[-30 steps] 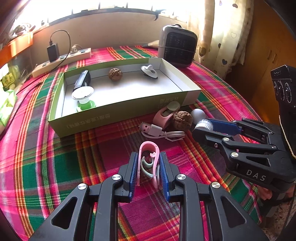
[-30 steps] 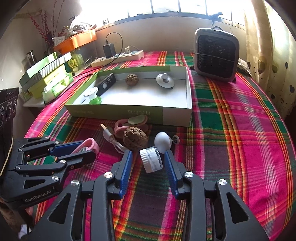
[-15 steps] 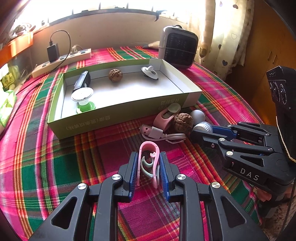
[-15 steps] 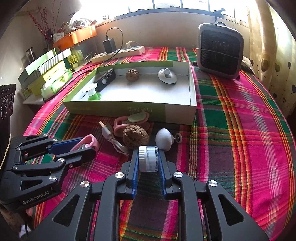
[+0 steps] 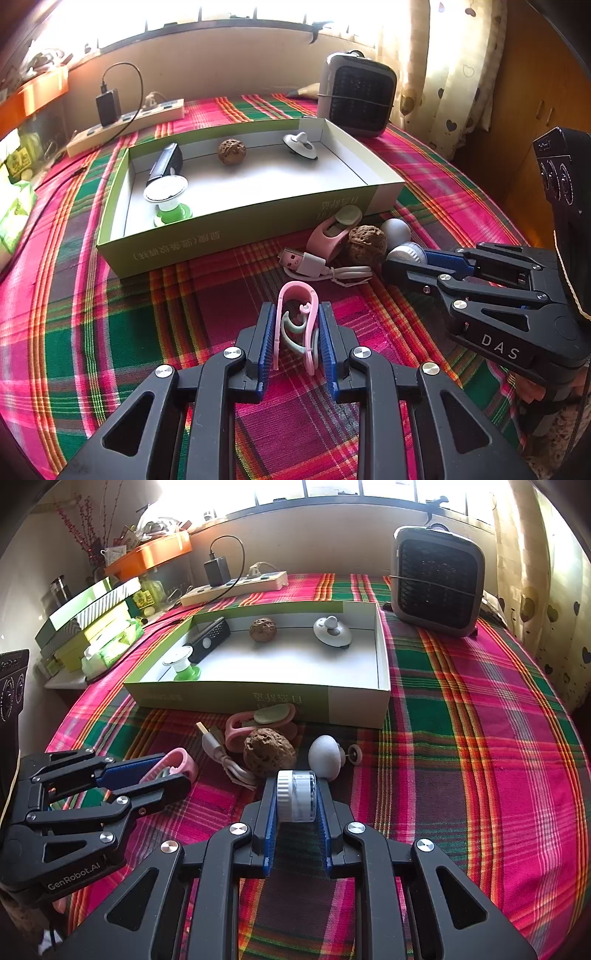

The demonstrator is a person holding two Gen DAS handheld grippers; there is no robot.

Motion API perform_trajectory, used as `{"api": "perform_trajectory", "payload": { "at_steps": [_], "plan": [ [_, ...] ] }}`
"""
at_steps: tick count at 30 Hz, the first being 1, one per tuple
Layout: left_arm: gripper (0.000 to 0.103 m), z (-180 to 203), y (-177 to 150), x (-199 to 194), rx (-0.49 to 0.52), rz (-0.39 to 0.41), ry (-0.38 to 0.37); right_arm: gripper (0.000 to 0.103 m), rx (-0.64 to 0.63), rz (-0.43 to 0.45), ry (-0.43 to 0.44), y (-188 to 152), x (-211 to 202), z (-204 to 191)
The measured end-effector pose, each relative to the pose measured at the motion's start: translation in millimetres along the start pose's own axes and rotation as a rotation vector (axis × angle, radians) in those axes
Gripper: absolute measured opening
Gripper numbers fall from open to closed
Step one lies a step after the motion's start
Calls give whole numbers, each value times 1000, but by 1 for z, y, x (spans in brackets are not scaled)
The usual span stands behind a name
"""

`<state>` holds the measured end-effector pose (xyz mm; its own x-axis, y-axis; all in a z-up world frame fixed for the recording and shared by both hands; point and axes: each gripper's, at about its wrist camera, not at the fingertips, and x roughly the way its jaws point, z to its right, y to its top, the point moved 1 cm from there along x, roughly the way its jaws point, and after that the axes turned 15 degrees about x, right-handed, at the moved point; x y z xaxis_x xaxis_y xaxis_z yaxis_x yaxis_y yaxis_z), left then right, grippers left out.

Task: Organize objects
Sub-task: 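Grasp the pink clip with the left tool while the right tool grasps the white round brush, then carry the pink clip and white brush over the tray and lower them inside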

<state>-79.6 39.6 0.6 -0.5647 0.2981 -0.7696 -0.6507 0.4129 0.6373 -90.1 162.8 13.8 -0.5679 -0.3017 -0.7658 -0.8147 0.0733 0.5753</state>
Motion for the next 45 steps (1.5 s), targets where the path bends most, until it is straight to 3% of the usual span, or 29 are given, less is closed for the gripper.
{"api": "perform_trajectory", "payload": {
  "at_steps": [23,45],
  "plan": [
    [21,0,3,-3,7,5,7,20,5,11,4,3,-2,4],
    [21,-16,42,-17,10,53,37,20,-15,90,30,38,-21,-6]
  ]
}}
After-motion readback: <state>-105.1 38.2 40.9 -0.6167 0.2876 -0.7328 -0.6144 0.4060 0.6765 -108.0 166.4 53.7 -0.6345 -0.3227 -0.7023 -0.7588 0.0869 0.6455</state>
